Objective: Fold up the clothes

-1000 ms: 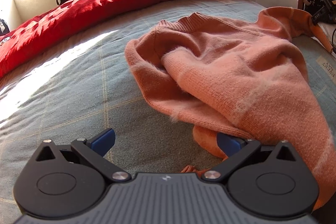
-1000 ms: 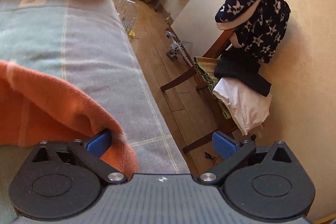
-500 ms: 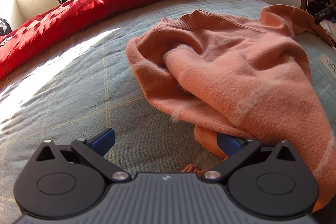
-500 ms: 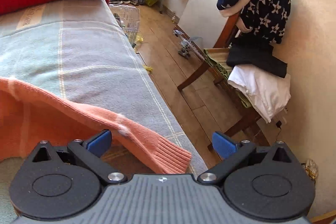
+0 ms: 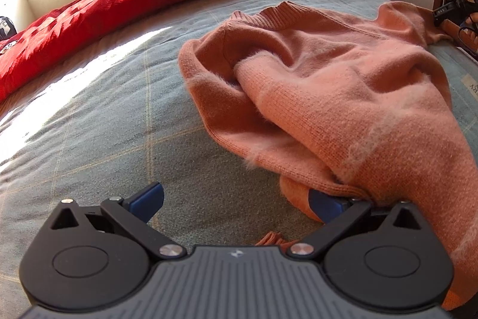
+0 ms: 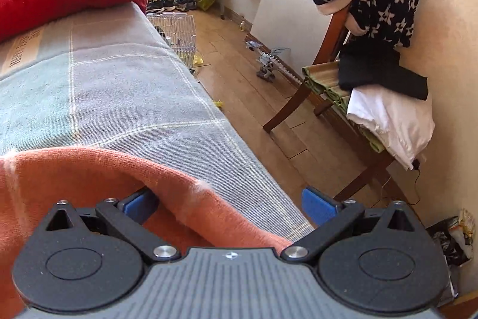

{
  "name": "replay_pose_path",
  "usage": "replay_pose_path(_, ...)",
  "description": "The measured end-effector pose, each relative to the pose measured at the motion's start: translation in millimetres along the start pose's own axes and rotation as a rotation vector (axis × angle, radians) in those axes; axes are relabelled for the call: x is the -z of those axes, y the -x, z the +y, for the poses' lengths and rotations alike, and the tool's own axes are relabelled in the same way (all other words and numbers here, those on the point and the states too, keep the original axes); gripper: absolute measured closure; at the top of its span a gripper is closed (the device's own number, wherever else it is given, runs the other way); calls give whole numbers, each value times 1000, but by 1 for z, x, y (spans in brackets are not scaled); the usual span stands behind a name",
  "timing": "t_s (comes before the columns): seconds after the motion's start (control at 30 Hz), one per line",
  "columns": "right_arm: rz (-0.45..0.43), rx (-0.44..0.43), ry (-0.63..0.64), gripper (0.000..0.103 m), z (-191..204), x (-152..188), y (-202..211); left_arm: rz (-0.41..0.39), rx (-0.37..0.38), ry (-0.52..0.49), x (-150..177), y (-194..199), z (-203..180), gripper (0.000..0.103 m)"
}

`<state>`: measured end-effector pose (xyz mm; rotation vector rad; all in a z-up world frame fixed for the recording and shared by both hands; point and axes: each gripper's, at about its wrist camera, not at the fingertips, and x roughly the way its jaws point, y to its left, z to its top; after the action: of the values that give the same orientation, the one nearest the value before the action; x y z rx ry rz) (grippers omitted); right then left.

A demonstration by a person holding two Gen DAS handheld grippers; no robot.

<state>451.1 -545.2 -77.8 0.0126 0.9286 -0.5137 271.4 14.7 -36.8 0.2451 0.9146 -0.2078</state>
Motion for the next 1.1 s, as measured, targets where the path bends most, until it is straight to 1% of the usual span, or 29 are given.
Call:
replay_pose_path(0.1,-21,-47,14,0,3,8,18,-1,3,3,1,0,0,1)
replay_pose_path(0.17,-32,-88,24,0,5,12,38,-4,-4,5,2,2,1,1)
replay_pose_path(0.3,-55,-220,51,0,10,24,95,-18,-12,4,6,15,-1,1)
replay_pose_path(0.43,-95,-381,105,0,22,49,165,-44,-10,-18,20,38,-3,1)
replay_pose_path(0.57,-127,-552,186,0,41,87,233,-53,17,-9,44,59,-3,1)
replay_pose_path(0.9,-205,-801,544,0,135,194,382,-72,80,3,100,88,-3,1)
replay_pose_path(0.93,-205,-817,583,0,146,208,393,-77,88,6,105,90,-3,1)
replay_pose_path(1.0,-194,-843,627,0,162,231,402,-80,101,15,113,90,-3,1)
replay_pose_path(1.1,-177,-852,666,0,177,265,403,-73,117,15,121,84,-5,1)
